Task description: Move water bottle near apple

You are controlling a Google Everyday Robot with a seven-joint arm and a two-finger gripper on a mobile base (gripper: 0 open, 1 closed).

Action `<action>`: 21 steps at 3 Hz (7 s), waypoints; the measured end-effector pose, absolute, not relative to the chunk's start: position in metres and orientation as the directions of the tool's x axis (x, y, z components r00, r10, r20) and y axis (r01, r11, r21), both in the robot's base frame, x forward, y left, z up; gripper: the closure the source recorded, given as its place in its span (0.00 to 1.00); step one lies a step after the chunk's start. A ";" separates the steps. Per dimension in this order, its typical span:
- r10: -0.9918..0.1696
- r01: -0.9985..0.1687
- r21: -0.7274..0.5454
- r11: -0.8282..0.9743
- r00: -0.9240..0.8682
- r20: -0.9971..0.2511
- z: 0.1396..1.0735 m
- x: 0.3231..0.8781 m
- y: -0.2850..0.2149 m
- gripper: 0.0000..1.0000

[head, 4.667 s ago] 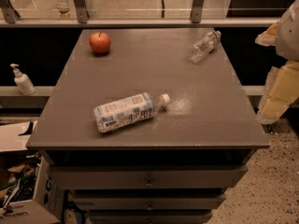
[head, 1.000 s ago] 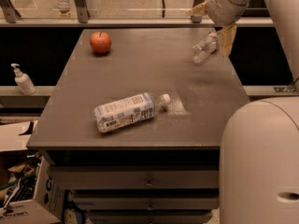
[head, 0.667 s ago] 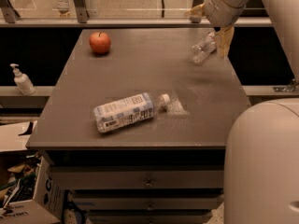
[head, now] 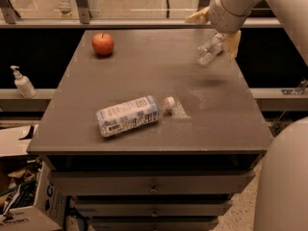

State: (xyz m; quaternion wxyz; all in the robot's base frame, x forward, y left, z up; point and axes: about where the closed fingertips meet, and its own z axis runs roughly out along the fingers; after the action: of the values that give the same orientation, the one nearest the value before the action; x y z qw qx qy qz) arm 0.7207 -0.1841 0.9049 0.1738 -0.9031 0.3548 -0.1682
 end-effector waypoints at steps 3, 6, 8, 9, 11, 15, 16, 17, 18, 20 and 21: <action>-0.595 -0.519 -0.291 -0.804 0.702 0.391 0.884 0.760 -0.203 0.00; -0.599 -0.608 -0.146 -0.780 0.659 0.455 0.854 0.794 -0.229 0.00; -0.655 -0.665 -0.130 -0.735 0.649 0.387 0.843 0.784 -0.224 0.41; -0.669 -0.670 -0.141 -0.728 0.653 0.354 0.845 0.779 -0.216 0.65; -0.629 -0.601 -0.188 -0.777 0.733 0.259 0.859 0.759 -0.175 1.00; -0.078 -0.021 -0.259 -0.966 0.974 0.214 0.867 0.705 -0.006 1.00; 0.019 0.089 -0.286 -0.954 0.971 0.239 0.872 0.700 0.035 1.00; 0.079 0.154 -0.284 -0.946 0.963 0.256 0.868 0.699 0.062 1.00; 0.103 0.176 -0.268 -0.947 0.958 0.267 0.857 0.708 0.074 1.00; 0.099 0.176 -0.243 -0.954 0.950 0.297 0.847 0.739 0.074 1.00; 0.093 0.170 -0.234 -0.957 0.947 0.308 0.848 0.746 0.071 0.82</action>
Offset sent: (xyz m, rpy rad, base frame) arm 0.0408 -0.0227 -0.0172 -0.2726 -0.0935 0.0641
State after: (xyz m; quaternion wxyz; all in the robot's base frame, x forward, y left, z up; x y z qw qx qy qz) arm 0.7464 0.0711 0.8476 0.1299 -0.9781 -0.0670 -0.1484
